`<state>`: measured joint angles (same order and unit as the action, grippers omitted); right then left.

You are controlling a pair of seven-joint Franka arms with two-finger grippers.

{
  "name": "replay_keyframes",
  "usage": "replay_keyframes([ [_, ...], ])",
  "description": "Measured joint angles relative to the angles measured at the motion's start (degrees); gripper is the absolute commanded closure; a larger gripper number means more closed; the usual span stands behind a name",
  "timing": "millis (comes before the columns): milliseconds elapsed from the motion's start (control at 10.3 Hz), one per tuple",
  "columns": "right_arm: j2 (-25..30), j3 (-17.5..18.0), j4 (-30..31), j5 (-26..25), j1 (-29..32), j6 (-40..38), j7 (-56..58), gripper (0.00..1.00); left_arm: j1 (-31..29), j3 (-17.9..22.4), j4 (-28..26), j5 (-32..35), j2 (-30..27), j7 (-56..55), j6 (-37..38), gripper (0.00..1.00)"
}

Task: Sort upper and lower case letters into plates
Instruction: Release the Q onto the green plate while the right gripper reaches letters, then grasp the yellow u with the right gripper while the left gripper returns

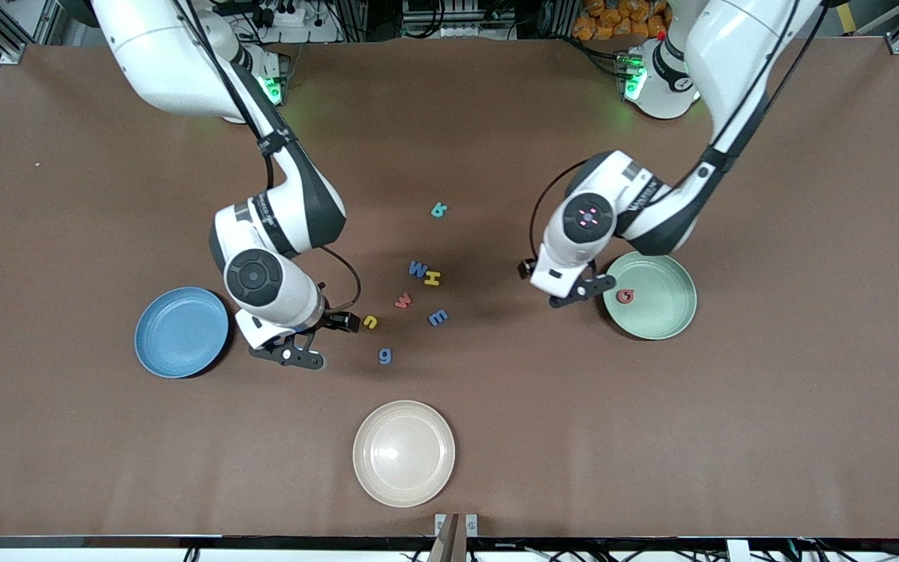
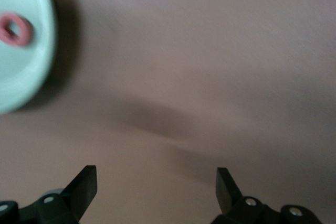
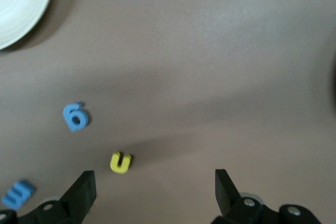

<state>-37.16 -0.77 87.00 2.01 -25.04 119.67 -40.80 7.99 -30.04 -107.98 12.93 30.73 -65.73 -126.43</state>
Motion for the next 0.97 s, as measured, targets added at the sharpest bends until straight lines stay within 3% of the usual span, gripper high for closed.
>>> replay_keyframes([
  [583, -6.5, 0.0, 0.0, 0.0, -3.3, 8.5, -17.0, 0.00, 14.3, 0.9, 3.6, 0.0, 4.8, -26.5, -8.3, 0.00],
  [971, -7.4, 0.0, 2.0, 0.1, -3.9, 9.3, -23.0, 0.00, 30.4, 11.7, 9.5, 0.0, 8.0, -38.0, -8.5, 0.00],
])
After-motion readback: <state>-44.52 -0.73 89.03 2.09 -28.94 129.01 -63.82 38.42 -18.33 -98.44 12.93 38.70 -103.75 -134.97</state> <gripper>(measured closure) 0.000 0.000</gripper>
